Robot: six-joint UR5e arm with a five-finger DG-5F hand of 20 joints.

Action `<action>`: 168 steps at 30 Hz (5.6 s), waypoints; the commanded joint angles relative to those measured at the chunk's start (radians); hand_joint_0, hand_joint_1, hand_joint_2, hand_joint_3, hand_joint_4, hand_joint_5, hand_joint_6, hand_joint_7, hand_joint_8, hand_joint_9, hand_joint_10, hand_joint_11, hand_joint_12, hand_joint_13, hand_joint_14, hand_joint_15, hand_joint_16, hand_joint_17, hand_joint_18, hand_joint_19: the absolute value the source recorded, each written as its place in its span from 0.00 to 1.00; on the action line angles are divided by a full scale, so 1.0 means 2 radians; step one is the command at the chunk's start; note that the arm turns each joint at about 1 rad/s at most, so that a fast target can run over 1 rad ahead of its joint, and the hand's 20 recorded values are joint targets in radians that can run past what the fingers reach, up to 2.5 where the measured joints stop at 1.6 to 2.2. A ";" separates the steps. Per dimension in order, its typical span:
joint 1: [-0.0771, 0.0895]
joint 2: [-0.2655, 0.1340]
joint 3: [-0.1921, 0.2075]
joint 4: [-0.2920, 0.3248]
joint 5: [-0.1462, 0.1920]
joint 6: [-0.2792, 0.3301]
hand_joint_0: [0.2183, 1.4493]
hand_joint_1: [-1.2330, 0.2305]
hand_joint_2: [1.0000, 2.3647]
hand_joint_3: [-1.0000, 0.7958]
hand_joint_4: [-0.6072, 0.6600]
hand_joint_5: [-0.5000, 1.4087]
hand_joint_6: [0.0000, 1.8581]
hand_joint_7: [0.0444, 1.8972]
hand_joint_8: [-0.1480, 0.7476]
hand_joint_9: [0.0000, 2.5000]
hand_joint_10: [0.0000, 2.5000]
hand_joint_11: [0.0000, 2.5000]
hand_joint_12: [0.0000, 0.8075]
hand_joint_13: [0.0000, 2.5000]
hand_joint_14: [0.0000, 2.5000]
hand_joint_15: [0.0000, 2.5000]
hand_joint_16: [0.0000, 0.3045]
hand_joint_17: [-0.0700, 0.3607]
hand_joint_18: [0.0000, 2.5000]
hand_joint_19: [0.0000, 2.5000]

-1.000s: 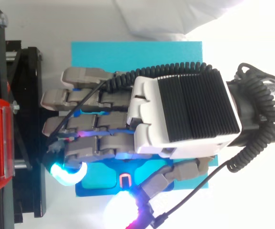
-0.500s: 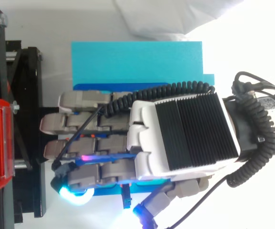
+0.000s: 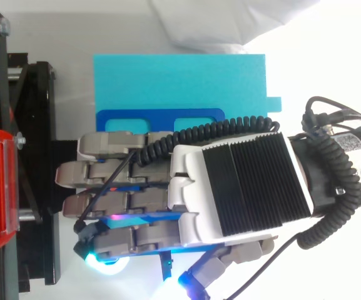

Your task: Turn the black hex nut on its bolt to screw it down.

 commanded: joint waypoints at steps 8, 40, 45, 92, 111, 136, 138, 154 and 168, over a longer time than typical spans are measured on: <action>0.001 -0.012 0.006 -0.001 -0.003 -0.018 0.20 0.53 0.00 0.28 0.60 0.19 0.27 0.59 0.38 0.18 0.00 0.00 0.31 0.09 0.00 0.00 0.15 0.41 0.02 0.03; -0.009 -0.017 0.034 -0.038 -0.012 -0.055 0.20 0.56 0.00 0.28 0.60 0.20 0.27 0.67 0.38 0.18 0.00 0.00 0.32 0.10 0.00 0.00 0.16 0.41 0.03 0.04; -0.012 -0.017 0.034 -0.039 -0.019 -0.060 0.20 0.57 0.00 0.28 0.60 0.21 0.27 0.72 0.39 0.18 0.00 0.00 0.32 0.10 0.00 0.00 0.16 0.41 0.03 0.04; -0.034 -0.017 0.034 -0.045 -0.061 -0.071 0.20 0.58 0.00 0.28 0.61 0.21 0.29 0.71 0.40 0.20 0.00 0.01 0.32 0.11 0.00 0.00 0.16 0.41 0.03 0.04; -0.049 -0.017 0.033 -0.046 -0.083 -0.078 0.21 0.60 0.00 0.28 0.60 0.21 0.29 0.71 0.40 0.21 0.00 0.01 0.32 0.11 0.00 0.00 0.15 0.41 0.03 0.05; -0.086 -0.017 0.034 -0.039 -0.125 -0.083 0.21 0.75 0.00 0.28 0.60 0.21 0.28 0.72 0.41 0.21 0.00 0.01 0.33 0.11 0.00 0.00 0.16 0.41 0.02 0.06; -0.087 -0.017 0.034 -0.039 -0.128 -0.084 0.21 0.75 0.00 0.28 0.59 0.21 0.28 0.72 0.41 0.21 0.00 0.02 0.33 0.11 0.00 0.00 0.16 0.42 0.02 0.06; -0.106 -0.017 0.034 0.001 -0.151 -0.089 0.21 0.71 0.00 0.28 0.59 0.21 0.27 0.71 0.41 0.21 0.00 0.02 0.33 0.11 0.00 0.00 0.16 0.41 0.02 0.06; -0.096 -0.017 0.034 0.012 -0.137 -0.092 0.19 0.73 0.00 0.28 0.66 0.19 0.27 0.49 0.38 0.20 0.00 0.00 0.34 0.10 0.00 0.00 0.17 0.43 0.02 0.06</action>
